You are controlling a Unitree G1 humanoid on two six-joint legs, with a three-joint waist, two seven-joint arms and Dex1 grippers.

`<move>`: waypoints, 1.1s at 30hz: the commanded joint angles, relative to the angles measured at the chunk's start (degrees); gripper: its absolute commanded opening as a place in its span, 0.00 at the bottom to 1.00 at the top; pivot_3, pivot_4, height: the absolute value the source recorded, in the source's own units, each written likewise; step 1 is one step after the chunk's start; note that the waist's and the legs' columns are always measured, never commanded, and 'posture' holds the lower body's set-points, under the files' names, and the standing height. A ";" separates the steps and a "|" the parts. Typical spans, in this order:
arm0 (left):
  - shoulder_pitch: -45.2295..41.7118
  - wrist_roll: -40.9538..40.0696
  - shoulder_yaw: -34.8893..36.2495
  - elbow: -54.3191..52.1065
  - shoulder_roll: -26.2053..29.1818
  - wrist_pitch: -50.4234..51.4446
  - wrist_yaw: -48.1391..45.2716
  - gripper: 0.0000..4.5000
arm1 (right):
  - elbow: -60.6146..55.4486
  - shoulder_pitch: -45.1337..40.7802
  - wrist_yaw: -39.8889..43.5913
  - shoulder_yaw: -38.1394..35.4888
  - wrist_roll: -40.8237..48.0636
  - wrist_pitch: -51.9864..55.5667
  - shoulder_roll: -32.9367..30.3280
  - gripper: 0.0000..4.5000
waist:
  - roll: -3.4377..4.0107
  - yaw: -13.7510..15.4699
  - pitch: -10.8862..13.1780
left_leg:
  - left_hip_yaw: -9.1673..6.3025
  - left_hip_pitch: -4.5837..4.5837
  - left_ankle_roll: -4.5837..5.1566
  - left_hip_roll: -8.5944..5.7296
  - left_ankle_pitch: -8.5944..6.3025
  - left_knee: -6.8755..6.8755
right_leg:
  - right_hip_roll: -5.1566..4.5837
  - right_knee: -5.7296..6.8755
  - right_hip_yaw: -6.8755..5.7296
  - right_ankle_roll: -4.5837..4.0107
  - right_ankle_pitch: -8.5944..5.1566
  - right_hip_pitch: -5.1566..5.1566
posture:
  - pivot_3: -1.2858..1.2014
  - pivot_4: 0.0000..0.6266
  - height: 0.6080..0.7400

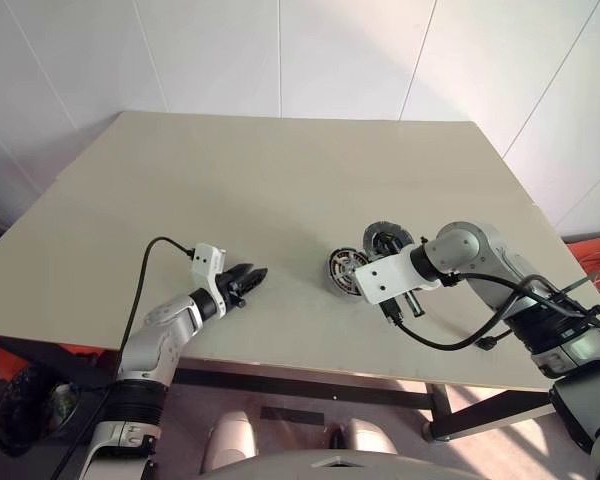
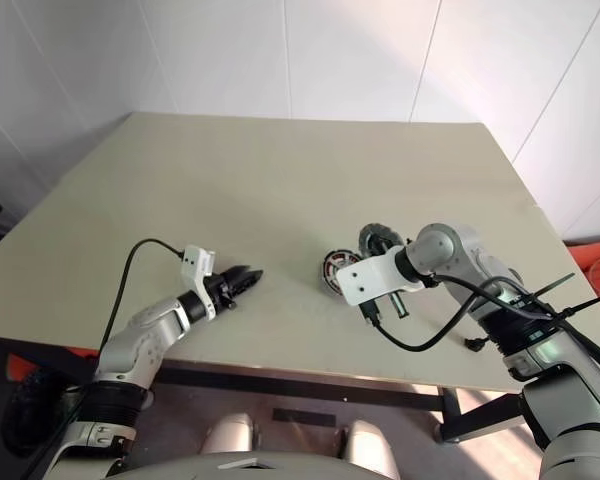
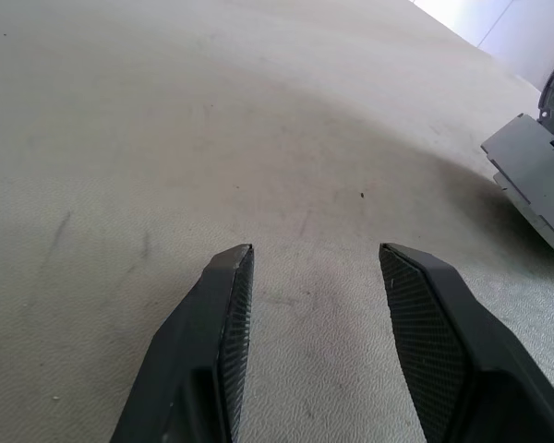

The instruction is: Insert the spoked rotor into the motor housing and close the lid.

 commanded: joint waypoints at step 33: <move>-0.53 0.56 -0.05 1.13 -3.45 -3.19 1.30 0.51 | -18.04 2.46 4.89 -6.33 8.37 12.04 -9.50 0.09 | 0.07 0.07 0.03 | 0.02 -0.05 0.15 0.00 -0.09 0.03 | -0.02 -0.08 0.03 0.02 -0.01 -0.04 | 0.52 0.00 1.00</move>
